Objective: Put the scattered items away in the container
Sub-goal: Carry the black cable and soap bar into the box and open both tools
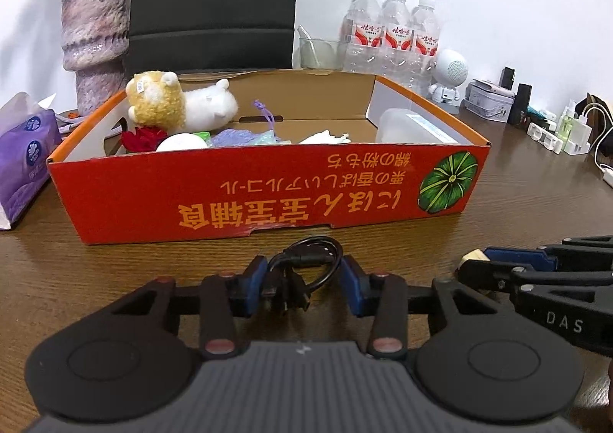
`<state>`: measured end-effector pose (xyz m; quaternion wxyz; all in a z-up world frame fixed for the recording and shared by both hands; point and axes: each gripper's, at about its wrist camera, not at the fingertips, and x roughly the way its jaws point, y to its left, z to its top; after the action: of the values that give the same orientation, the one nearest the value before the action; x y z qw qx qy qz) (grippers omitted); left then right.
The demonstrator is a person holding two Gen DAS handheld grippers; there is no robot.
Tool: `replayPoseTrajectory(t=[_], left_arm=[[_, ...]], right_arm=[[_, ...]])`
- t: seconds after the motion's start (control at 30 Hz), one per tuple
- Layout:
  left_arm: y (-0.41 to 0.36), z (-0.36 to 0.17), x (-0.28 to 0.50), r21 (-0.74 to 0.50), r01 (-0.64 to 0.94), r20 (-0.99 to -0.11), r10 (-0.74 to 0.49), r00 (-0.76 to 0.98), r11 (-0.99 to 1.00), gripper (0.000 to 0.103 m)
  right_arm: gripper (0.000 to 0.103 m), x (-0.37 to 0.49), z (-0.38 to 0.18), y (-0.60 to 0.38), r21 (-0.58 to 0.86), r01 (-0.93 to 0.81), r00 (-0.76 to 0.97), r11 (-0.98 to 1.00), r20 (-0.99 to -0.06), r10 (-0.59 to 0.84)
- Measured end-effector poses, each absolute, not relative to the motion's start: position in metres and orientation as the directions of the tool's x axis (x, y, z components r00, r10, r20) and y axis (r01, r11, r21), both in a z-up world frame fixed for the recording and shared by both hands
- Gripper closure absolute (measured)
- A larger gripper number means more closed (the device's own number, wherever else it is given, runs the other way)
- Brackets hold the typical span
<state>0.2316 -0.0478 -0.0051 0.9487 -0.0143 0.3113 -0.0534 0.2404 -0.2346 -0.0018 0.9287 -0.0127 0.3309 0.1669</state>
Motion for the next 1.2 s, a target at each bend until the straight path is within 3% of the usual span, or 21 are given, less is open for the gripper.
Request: replayPoseTrajectory(t=[0.3,0.8,1.2], left_arm=[[-0.036,0.011,0.205,-0.061,0.100,-0.535,-0.117,0.837,0.993,0.061],[0.003,0.079,0.199,-0.074,0.070,-0.354,-0.092,0.931,0.995,0.061],[0.026,0.080,0.272,-0.132,0.000,-0.394,-0.052,0.918,0.991,0.061]], right_arm=[[0.084,0.222,0.012,-0.221,0.055,-0.360,0.763,0.931,-0.557,0.328],[0.083,0.233,0.074,-0.179,0.085,-0.366,0.831,0.927,-0.419,0.366],[0.083,0.301,0.083,-0.154,0.110,-0.305,0.835,0.946,-0.447,0.321]])
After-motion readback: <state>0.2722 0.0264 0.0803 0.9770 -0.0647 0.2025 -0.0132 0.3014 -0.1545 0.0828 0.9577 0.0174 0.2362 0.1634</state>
